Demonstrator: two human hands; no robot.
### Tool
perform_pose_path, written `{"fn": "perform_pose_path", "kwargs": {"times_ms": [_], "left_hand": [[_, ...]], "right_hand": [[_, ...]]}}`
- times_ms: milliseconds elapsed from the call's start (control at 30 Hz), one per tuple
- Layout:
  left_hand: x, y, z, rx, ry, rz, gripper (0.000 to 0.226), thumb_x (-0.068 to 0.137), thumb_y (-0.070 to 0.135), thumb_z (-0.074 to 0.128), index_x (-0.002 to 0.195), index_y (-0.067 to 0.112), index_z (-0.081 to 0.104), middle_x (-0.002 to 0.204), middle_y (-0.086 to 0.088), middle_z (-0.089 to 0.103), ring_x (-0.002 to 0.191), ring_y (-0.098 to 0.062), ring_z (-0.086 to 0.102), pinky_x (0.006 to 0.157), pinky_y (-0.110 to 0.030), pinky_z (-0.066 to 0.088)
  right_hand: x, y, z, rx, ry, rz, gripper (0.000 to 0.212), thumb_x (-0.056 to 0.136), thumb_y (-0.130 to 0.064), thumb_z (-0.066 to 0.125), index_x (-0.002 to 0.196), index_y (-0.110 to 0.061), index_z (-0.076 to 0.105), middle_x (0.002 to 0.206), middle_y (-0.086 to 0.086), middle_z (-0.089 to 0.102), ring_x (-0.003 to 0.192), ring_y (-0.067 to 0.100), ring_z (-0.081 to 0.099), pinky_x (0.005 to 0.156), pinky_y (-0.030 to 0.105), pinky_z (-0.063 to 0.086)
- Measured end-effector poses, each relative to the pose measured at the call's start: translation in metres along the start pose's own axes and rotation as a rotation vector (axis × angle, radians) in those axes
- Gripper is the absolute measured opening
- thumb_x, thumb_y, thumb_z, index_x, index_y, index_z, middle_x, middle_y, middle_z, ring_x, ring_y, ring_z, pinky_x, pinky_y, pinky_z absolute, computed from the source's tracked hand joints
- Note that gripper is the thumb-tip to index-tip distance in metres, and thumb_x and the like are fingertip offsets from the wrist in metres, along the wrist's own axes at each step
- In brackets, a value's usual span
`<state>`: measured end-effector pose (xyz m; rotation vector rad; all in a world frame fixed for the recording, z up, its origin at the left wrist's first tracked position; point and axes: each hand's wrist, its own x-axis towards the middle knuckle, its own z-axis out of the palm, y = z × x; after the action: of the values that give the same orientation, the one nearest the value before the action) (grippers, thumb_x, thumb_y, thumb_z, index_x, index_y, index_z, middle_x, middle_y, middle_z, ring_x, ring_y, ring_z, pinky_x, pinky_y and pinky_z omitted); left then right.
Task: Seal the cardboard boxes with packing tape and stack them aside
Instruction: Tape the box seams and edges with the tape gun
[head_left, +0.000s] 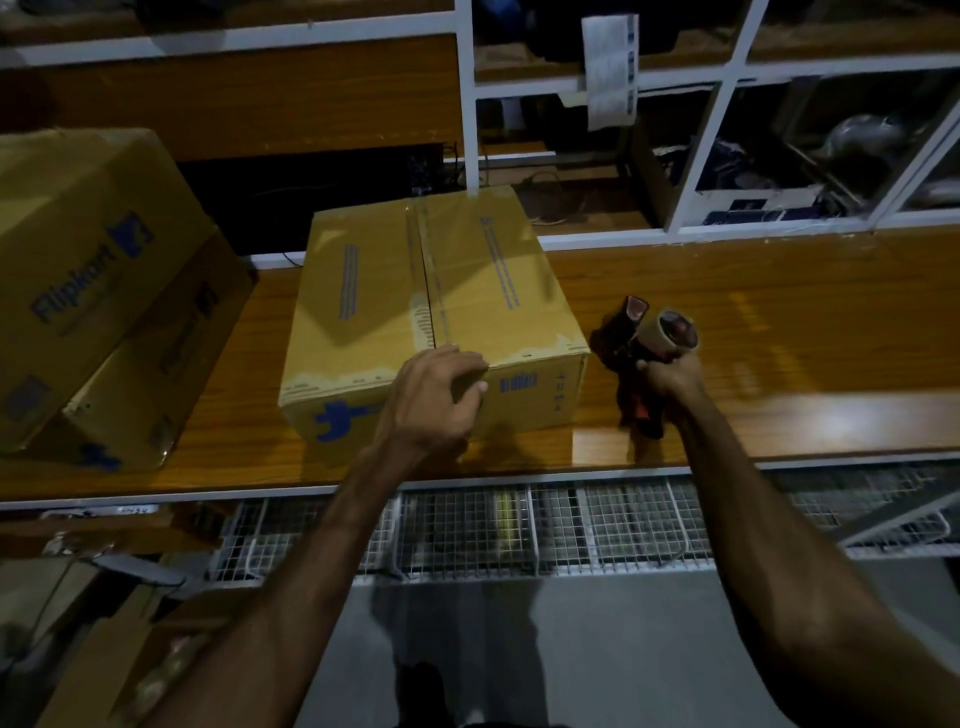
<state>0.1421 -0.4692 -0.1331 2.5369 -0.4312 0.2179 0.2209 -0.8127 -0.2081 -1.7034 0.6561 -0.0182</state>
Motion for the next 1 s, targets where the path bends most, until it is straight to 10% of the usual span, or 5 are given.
{"fn": "perform_pose_path", "kwargs": {"times_ms": [300,500,700,1000], "left_hand": [[0.052,0.064,0.019,-0.480,0.084,-0.157,0.038,0.103,0.049,0.059,0.094,0.020,0.081,0.090,0.011,0.078,0.087,-0.003,0.073,0.079,-0.038,0.063],[0.064,0.093,0.022,-0.803,0.117,-0.290,0.061,0.103,0.051,0.059,0.063,0.006,0.065,0.053,-0.006,0.063,0.047,-0.021,0.060,0.050,-0.032,0.047],[0.042,0.080,0.021,-0.964,0.130,-0.383,0.061,0.102,0.056,0.056,0.062,0.010,0.062,0.054,-0.007,0.059,0.053,-0.021,0.057,0.054,-0.031,0.048],[0.031,0.083,0.008,-1.068,0.145,-0.399,0.044,0.099,0.041,0.068,0.070,0.008,0.063,0.059,-0.003,0.061,0.052,-0.013,0.057,0.049,-0.023,0.049]], "right_hand": [[-0.115,-0.011,-0.013,0.024,0.089,-0.505,0.040,0.096,-0.006,0.071,0.124,-0.027,0.051,0.124,-0.006,0.061,0.113,0.011,0.062,0.095,0.031,0.051],[-0.167,-0.015,-0.002,0.048,0.048,-0.703,0.039,0.095,0.001,0.071,0.122,-0.023,0.057,0.122,-0.008,0.066,0.110,0.005,0.064,0.087,0.019,0.052],[-0.177,-0.017,0.011,0.066,0.065,-0.709,0.041,0.095,-0.003,0.072,0.125,-0.026,0.057,0.126,-0.002,0.065,0.119,0.020,0.064,0.096,0.046,0.057],[-0.189,-0.032,0.028,0.131,0.056,-0.773,0.045,0.096,0.001,0.070,0.119,-0.035,0.055,0.122,0.000,0.064,0.113,0.021,0.065,0.092,0.036,0.055]]}}
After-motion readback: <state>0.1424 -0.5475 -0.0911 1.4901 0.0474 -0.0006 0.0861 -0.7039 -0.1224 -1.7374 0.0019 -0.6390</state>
